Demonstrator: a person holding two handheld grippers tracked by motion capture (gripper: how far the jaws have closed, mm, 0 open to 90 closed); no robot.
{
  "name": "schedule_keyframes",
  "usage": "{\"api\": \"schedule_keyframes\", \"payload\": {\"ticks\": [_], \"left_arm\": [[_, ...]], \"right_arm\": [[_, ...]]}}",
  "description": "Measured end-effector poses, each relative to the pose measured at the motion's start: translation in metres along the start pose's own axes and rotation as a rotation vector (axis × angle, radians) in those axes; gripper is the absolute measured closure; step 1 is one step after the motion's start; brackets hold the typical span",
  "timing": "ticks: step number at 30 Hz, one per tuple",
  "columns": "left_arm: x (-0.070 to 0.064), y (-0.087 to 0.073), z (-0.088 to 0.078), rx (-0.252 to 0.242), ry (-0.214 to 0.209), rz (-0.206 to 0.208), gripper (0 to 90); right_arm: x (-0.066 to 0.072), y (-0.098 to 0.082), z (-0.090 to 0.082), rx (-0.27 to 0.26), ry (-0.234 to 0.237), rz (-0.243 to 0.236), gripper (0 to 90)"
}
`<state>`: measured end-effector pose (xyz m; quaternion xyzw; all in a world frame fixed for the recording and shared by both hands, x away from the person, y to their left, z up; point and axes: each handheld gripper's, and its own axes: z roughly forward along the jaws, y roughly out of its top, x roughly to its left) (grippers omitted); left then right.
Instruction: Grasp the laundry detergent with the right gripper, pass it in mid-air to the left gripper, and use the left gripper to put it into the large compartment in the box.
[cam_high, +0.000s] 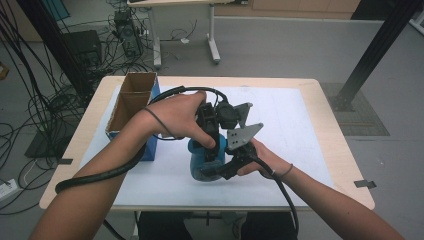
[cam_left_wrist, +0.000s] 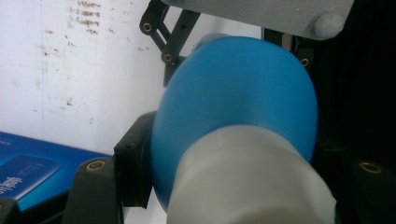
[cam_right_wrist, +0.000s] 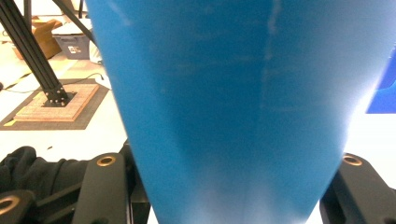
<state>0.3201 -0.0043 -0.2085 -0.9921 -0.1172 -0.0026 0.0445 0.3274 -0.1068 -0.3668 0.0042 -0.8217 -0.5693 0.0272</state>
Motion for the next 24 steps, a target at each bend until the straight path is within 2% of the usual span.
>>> {"api": "schedule_keyframes", "payload": {"ticks": [15,24], "left_arm": [[0.0015,0.0010,-0.0006,-0.001,-0.005,-0.012,35.0],[0.0022,0.0010,-0.0007,0.000,-0.003,-0.006,35.2]], "right_arm": [[-0.0005,-0.0001,-0.0014,-0.008,-0.002,0.004,41.0],[-0.0010,0.0004,-0.0020,-0.007,0.000,0.008,41.0]]}}
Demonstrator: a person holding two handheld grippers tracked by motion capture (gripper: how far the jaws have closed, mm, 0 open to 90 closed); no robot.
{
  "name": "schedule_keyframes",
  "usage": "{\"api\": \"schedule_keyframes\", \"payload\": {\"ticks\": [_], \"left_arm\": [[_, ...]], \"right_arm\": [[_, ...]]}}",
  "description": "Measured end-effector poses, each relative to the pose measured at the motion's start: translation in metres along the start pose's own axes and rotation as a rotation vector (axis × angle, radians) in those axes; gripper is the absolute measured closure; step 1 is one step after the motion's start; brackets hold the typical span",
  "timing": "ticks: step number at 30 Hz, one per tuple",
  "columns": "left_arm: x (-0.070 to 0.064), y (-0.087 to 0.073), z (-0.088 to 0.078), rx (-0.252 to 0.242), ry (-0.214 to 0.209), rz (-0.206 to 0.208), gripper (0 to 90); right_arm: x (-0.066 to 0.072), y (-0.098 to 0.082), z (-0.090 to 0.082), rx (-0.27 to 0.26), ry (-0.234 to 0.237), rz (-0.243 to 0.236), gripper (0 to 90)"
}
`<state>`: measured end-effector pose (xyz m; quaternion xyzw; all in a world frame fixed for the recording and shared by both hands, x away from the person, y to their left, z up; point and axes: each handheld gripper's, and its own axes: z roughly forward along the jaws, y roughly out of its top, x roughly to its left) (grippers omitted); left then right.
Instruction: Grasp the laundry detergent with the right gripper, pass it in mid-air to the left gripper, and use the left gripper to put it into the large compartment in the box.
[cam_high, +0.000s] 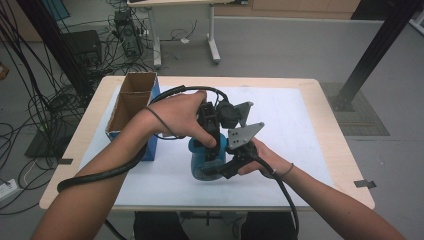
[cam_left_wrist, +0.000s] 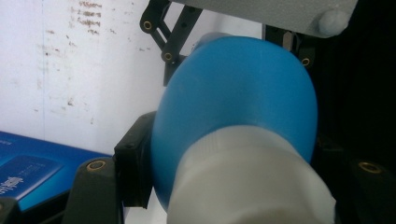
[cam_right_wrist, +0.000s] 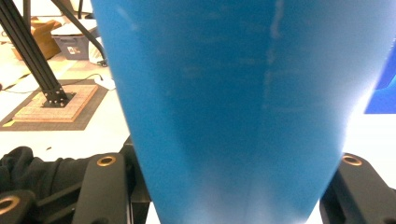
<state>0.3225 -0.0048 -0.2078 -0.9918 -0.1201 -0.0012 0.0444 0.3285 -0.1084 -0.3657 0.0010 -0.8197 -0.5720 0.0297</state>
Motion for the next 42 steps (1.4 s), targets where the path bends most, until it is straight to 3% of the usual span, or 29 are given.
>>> {"api": "schedule_keyframes", "payload": {"ticks": [20,42], "left_arm": [[0.0005,-0.0035,0.0009,0.002,-0.010,-0.003,35.4],[-0.0016,-0.0036,-0.0007,-0.006,0.006,-0.007,35.5]], "right_arm": [[0.0001,0.0006,0.0027,0.003,0.006,-0.005,41.2],[0.0006,0.0016,0.0032,-0.007,0.007,-0.001,41.2]]}}
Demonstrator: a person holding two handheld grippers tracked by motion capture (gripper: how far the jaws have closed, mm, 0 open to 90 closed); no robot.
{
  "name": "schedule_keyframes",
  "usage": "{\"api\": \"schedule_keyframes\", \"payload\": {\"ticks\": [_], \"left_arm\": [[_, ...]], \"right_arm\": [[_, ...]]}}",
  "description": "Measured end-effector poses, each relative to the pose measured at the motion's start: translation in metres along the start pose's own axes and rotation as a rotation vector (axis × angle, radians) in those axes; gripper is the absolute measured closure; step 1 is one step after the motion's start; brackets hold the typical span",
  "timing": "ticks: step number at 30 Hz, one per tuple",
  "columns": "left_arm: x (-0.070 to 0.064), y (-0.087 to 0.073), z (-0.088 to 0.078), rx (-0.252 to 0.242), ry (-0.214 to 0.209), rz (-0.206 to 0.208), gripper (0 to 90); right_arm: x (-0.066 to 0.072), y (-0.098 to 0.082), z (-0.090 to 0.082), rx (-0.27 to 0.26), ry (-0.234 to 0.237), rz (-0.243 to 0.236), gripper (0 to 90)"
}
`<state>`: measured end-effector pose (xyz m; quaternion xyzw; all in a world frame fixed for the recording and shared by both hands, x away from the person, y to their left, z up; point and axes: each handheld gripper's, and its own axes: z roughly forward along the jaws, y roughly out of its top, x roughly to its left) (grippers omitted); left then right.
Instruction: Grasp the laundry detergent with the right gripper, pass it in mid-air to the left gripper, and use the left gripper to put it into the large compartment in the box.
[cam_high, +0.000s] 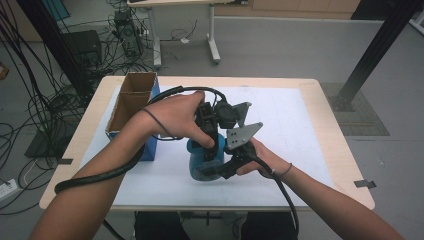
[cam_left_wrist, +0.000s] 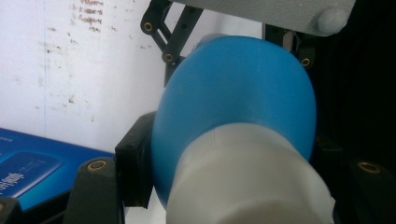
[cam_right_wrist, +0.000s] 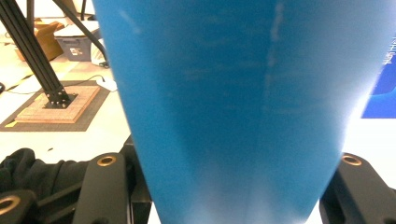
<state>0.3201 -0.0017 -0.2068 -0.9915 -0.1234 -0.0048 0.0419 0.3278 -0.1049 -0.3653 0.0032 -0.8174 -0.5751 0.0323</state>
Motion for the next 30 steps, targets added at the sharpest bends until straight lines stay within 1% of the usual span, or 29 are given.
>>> {"api": "schedule_keyframes", "payload": {"ticks": [1,4,12,14,15,16,18,19,20,21,22,24,25,28,30], "left_arm": [[-0.0002,0.0001,-0.0001,0.002,0.002,0.002,35.5],[-0.0003,-0.0001,-0.0008,0.003,0.003,0.000,35.5],[-0.0003,-0.0006,-0.0028,-0.002,0.004,-0.003,35.8],[-0.0008,-0.0004,-0.0032,-0.003,0.005,-0.007,36.0],[-0.0007,-0.0002,-0.0032,-0.003,0.007,-0.008,36.0],[-0.0005,0.0001,-0.0030,-0.003,0.008,-0.006,36.0],[0.0001,0.0003,-0.0030,0.000,0.013,-0.014,36.1],[0.0004,0.0002,-0.0029,-0.003,0.014,-0.014,36.1],[0.0008,0.0003,-0.0034,0.000,0.014,-0.014,36.1],[0.0013,0.0003,-0.0036,-0.003,0.015,-0.015,36.1],[0.0013,0.0004,-0.0038,-0.006,0.015,-0.019,36.1],[0.0020,0.0010,-0.0048,-0.004,0.014,-0.017,36.1],[0.0018,0.0011,-0.0048,-0.006,0.015,-0.015,36.1],[0.0023,0.0015,-0.0064,-0.005,0.013,-0.017,36.1],[0.0027,0.0015,-0.0072,-0.011,0.012,-0.018,36.1]], "right_arm": [[-0.0006,-0.0002,0.0000,0.001,-0.002,-0.008,41.2],[-0.0003,-0.0003,0.0001,-0.005,0.000,-0.001,41.1],[-0.0007,-0.0017,0.0001,-0.021,0.002,-0.003,40.7],[-0.0008,-0.0024,0.0000,-0.030,0.003,0.008,40.1],[-0.0006,-0.0025,-0.0003,-0.032,0.005,0.014,36.7],[-0.0004,-0.0025,-0.0003,-0.037,-0.005,0.022,31.2],[-0.0009,-0.0032,-0.0005,-0.035,-0.001,0.036,25.9],[-0.0017,-0.0041,-0.0007,-0.039,-0.014,0.049,18.7],[-0.0017,-0.0047,-0.0008,-0.043,-0.017,0.063,16.7],[-0.0024,-0.0054,-0.0012,-0.040,-0.020,0.069,14.8],[-0.0025,-0.0056,-0.0018,-0.049,-0.026,0.073,11.6],[-0.0024,-0.0053,-0.0025,-0.048,-0.040,0.062,7.6],[-0.0020,-0.0048,-0.0031,-0.053,-0.046,0.064,4.5],[-0.0019,-0.0044,-0.0034,-0.054,-0.058,0.054,0.9],[-0.0018,-0.0042,-0.0035,-0.051,-0.058,0.051,0.5]]}}
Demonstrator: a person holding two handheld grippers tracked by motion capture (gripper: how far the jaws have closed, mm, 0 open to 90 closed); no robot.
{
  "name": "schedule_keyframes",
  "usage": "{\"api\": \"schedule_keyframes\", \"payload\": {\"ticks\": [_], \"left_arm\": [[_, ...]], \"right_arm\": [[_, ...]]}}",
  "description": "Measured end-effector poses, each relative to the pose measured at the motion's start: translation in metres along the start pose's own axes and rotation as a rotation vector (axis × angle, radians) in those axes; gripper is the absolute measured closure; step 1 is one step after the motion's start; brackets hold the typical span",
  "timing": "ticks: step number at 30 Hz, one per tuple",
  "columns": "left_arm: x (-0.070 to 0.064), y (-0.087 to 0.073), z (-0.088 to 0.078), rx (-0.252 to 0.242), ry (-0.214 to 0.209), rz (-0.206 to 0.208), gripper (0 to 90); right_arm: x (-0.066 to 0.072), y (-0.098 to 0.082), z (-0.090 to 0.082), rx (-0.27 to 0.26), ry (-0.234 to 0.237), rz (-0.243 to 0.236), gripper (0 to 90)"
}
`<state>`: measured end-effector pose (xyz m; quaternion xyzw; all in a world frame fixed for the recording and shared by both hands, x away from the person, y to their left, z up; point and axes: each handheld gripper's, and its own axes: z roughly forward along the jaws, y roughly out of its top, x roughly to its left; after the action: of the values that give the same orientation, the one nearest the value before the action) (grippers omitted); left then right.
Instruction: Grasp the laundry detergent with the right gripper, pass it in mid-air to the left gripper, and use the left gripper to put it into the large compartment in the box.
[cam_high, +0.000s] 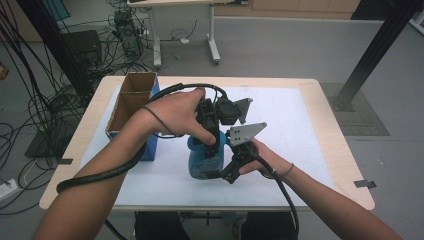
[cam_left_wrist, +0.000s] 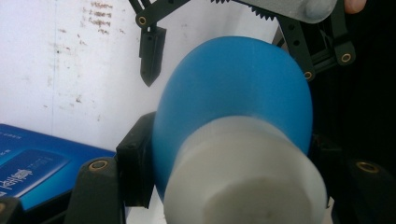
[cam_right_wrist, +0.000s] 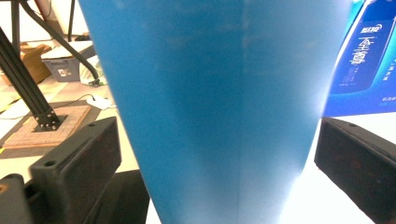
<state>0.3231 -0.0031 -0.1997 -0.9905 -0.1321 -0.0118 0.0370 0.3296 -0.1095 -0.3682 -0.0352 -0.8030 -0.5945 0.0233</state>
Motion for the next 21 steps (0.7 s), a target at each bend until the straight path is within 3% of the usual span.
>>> {"api": "schedule_keyframes", "payload": {"ticks": [10,21], "left_arm": [[0.001,-0.001,0.001,0.008,-0.003,0.001,36.2],[0.001,-0.002,-0.002,0.004,0.004,-0.014,36.2]], "right_arm": [[0.000,0.000,-0.003,0.005,-0.004,0.002,0.9],[-0.001,0.000,-0.016,0.047,-0.027,-0.016,0.7]]}}
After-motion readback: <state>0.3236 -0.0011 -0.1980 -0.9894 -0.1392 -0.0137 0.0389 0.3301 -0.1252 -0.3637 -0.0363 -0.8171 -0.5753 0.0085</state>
